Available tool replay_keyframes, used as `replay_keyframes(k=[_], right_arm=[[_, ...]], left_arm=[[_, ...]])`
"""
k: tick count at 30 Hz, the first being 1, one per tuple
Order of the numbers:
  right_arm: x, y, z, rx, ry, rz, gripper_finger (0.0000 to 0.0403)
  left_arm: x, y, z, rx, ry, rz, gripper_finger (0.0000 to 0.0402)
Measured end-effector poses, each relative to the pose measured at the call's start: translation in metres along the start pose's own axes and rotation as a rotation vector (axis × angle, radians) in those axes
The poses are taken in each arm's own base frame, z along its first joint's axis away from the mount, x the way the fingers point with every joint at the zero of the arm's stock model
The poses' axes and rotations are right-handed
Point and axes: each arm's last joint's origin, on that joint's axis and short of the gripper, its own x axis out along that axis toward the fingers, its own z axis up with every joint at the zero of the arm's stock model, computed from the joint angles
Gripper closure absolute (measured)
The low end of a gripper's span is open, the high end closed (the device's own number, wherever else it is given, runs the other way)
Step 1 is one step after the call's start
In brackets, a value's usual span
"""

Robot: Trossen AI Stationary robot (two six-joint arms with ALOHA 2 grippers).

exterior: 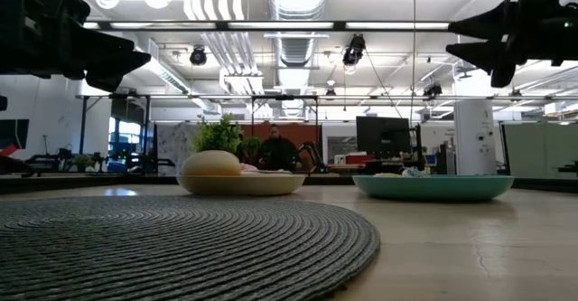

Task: Pick & Place donuts
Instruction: Return to Home Position

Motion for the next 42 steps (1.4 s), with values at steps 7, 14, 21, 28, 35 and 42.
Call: replay_keyframes(k=[7, 14, 21, 28, 35, 42], right_arm=[[-0.002, 0.009, -0.002, -0.11, 0.052, 0.312, 0.0179], [-0.009, 0.016, -0.019, -0.217, 0.234, 0.698, 0.0179], [-0.008, 0.013, -0.024, -0.222, 0.279, 0.595, 0.0179], [-0.008, 0.012, -0.025, -0.211, 0.294, 0.56, 0.0179], [-0.008, 0.012, -0.025, -0.211, 0.302, 0.559, 0.0179], [-0.008, 0.012, -0.025, -0.212, 0.302, 0.559, 0.0179]], left_arm=[[0.0, 0.0, 0.0, 0.0, 0.0, 0.0, 0.0218], [0.0, 0.0, 0.0, 0.0, 0.0, 0.0, 0.0218], [0.0, 0.0, 0.0, 0.0, 0.001, 0.0, 0.0218], [0.0, 0.0, 0.0, 0.0, 0.001, 0.0, 0.0218], [0.0, 0.0, 0.0, 0.0, 0.001, 0.0, 0.0218], [0.0, 0.0, 0.0, 0.0, 0.001, 0.0, 0.0218]])
